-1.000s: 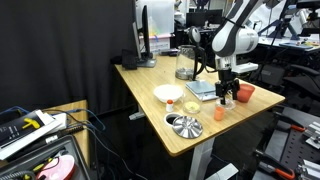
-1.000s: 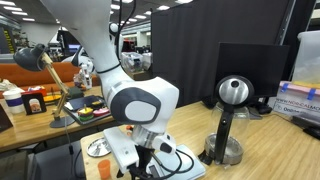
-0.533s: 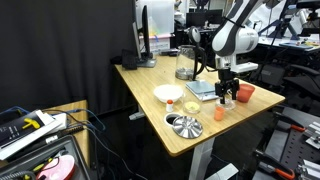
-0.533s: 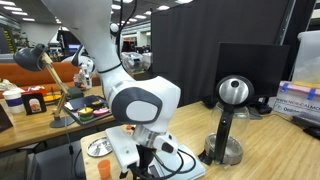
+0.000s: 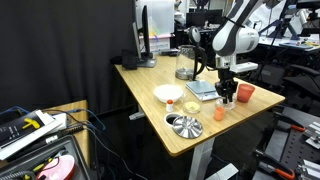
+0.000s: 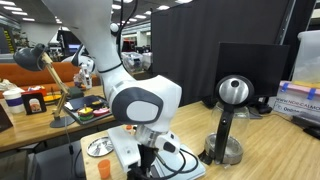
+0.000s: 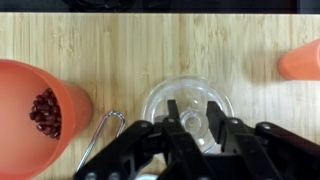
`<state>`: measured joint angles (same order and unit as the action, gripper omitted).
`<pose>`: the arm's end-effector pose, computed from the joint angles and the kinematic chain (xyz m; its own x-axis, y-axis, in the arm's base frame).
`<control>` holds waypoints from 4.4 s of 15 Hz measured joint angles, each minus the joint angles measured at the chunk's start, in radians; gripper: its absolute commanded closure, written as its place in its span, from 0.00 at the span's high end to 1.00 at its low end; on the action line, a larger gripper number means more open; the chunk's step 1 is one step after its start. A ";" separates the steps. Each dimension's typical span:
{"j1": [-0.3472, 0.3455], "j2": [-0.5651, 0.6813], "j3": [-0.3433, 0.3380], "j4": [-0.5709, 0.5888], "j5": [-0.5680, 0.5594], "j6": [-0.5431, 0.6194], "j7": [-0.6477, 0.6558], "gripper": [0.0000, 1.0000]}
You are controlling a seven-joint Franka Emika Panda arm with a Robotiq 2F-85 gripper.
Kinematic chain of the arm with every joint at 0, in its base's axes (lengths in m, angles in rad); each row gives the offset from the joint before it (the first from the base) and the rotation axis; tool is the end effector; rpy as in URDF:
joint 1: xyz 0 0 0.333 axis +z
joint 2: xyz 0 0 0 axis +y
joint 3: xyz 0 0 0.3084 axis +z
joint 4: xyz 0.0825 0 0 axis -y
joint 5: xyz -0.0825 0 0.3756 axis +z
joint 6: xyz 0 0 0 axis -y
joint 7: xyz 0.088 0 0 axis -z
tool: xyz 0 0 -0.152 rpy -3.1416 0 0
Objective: Close the lid on the jar
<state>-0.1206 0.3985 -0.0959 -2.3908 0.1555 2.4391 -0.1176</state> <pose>0.4237 -0.0942 0.0890 0.9184 -0.2091 -0.3358 -0.2413 -0.9688 -0.0567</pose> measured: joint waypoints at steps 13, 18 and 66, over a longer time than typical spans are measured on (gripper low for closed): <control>0.022 -0.251 0.037 -0.021 -0.012 -0.236 -0.027 0.08; 0.083 -0.269 0.081 0.062 -0.057 -0.280 -0.040 0.08; 0.223 -0.011 0.173 0.338 -0.278 -0.359 -0.014 0.57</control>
<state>0.1026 0.3875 0.0768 -2.0529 -0.1228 2.0803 -0.1317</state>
